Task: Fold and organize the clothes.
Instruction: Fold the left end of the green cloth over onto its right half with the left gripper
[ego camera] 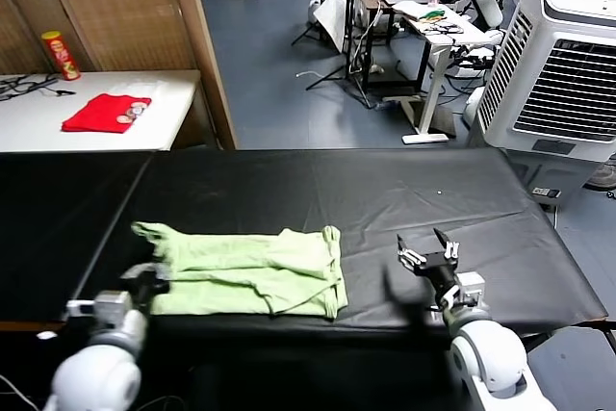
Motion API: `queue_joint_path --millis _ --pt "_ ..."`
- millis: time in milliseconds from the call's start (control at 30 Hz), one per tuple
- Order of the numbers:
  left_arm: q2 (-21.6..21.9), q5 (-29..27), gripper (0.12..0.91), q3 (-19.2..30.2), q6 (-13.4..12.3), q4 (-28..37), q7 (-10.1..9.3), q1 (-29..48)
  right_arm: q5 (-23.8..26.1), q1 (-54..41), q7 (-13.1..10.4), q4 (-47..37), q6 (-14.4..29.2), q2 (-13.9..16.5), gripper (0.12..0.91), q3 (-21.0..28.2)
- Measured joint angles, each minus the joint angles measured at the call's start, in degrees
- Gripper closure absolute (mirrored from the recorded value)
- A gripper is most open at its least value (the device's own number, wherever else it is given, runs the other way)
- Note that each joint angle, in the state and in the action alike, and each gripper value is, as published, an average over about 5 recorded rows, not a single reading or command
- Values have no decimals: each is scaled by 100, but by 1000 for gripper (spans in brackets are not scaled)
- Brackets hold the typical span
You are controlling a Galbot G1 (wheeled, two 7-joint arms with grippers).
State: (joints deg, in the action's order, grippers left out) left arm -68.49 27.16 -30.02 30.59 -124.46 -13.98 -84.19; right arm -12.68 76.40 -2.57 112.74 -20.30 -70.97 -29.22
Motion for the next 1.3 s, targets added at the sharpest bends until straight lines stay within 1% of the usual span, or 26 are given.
queue_joint_path --millis 33,100,167,233,433,700,933,1033,1133,1200,1233,1300 --pt "-103 229 870 183 98 -75 -103 52 26 16 0 -14 6 -17 227 -19" --pt "-294 616 870 515 210 -185 -236 161 72 43 0 -38 18 -52 227 -48" --pt "-468 852 870 806 251 -234 -300 281 111 61 0 -58 27 -87 227 -64" --pt "-620 979 870 1060 262 -235 -324 406 146 69 1 -75 34 -119 227 -67" --pt "-980 1114 870 1550 260 -90 -348 756 215 51 1 -114 39 -195 227 -46" --pt "-1332 978 870 1842 213 72 -345 828 219 22 1 -155 39 -198 227 -42" --pt "-1559 638 870 1957 74 227 -287 843 222 -11 2 -192 42 -230 227 -1" --pt "-1635 440 870 1991 -6 323 -207 853 227 -11 6 -194 43 -236 227 17" --pt "-1684 224 870 2008 -85 413 -58 825 226 -13 26 -189 45 -218 227 24" --pt "-1708 103 857 2021 -146 466 46 796 214 -17 67 -180 63 -195 227 35" --pt "-1723 60 834 2033 -178 490 83 786 198 -20 96 -173 84 -183 227 45" --pt "-1766 27 755 2062 -235 539 126 785 142 -27 160 -154 143 -160 227 70"
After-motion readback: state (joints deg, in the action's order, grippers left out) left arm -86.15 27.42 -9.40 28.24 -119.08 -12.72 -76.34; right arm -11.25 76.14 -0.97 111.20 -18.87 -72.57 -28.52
